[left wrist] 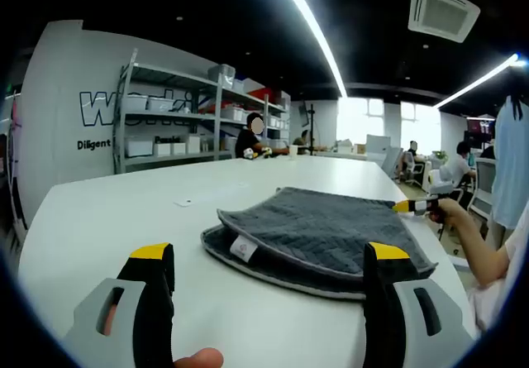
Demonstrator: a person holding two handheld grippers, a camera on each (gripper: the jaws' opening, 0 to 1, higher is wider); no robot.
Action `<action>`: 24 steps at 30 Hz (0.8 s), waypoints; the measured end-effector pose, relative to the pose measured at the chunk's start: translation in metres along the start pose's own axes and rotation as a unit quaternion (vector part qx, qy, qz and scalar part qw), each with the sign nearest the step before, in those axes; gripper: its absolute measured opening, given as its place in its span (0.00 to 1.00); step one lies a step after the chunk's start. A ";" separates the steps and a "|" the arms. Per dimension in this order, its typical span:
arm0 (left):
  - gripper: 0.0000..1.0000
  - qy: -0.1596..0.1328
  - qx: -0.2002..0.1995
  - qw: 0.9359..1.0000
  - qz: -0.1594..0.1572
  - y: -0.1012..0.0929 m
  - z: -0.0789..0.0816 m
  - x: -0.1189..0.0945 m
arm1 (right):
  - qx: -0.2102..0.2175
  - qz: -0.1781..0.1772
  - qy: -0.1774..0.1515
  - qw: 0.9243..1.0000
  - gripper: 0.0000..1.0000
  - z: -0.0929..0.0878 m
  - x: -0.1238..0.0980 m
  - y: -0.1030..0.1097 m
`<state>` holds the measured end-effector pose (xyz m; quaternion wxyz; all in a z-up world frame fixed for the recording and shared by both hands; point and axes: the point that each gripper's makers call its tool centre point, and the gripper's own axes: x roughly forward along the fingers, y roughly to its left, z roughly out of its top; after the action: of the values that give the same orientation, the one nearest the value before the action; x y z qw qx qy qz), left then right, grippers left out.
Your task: Fold the towel on the table until its edges align and the towel forms a compact rectangular stack.
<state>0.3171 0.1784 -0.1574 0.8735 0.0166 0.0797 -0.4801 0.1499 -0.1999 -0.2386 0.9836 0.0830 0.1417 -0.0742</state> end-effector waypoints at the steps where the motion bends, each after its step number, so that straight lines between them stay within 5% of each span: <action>1: 0.93 0.001 0.000 1.000 0.000 0.002 0.000 0.001 | -0.008 -0.002 0.001 1.000 0.24 -0.001 0.000 0.000; 15: 0.93 0.003 0.001 1.000 0.003 0.006 0.001 0.001 | -0.070 -0.001 -0.020 0.997 0.16 0.004 0.004 -0.006; 24: 0.93 -0.001 0.001 1.000 0.004 0.002 0.001 -0.001 | -0.090 0.005 -0.048 0.995 0.00 0.010 0.005 -0.007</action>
<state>0.3186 0.1801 -0.1560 0.8753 0.0174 0.0787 -0.4769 0.1561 -0.2096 -0.2317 0.9931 -0.0090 0.1003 -0.0603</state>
